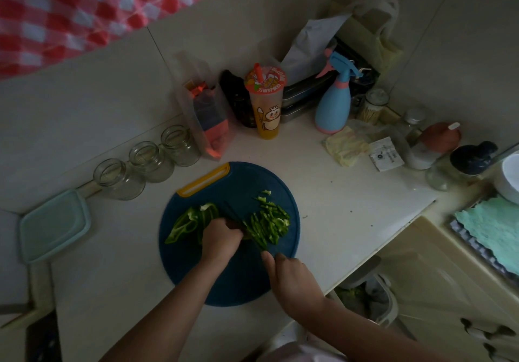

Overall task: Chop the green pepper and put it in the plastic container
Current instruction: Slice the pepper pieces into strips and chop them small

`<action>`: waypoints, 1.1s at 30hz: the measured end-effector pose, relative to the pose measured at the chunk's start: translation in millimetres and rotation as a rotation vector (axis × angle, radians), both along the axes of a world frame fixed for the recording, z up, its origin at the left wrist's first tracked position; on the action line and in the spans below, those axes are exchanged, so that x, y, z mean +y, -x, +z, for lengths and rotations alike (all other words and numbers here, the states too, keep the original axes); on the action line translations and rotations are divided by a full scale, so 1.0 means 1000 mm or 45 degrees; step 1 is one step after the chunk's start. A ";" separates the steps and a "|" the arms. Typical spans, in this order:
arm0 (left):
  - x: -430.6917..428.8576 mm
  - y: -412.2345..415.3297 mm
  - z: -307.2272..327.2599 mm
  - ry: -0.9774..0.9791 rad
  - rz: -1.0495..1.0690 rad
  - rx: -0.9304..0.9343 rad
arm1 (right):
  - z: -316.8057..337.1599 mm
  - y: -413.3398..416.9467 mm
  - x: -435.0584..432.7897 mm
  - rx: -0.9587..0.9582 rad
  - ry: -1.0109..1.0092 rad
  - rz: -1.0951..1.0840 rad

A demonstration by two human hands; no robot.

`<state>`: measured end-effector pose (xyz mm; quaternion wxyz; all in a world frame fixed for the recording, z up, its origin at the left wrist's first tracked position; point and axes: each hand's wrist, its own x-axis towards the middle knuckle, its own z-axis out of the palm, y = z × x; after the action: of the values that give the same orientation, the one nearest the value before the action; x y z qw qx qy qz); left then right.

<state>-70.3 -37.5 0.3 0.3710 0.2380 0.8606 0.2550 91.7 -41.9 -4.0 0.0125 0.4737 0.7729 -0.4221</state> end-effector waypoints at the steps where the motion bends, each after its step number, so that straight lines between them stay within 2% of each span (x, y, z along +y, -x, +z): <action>1: 0.000 0.000 0.000 -0.005 -0.005 0.003 | -0.001 0.000 0.000 0.007 0.002 -0.001; 13: -0.005 -0.006 0.005 -0.100 -0.037 0.091 | -0.001 -0.004 0.006 -0.015 -0.055 0.049; 18: 0.000 -0.006 0.008 -0.054 -0.087 0.162 | -0.002 -0.007 0.005 -0.004 -0.053 0.043; 26: 0.006 0.000 0.002 -0.001 -0.052 0.071 | -0.006 -0.002 0.000 0.018 -0.004 -0.029; 33: 0.003 -0.003 0.001 0.003 -0.074 0.110 | -0.007 -0.004 0.000 0.027 0.010 -0.029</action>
<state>-67.7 -34.4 1.3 0.3412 0.2732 0.8688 0.2327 95.2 -42.4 -10.9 0.0011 0.4779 0.7659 -0.4301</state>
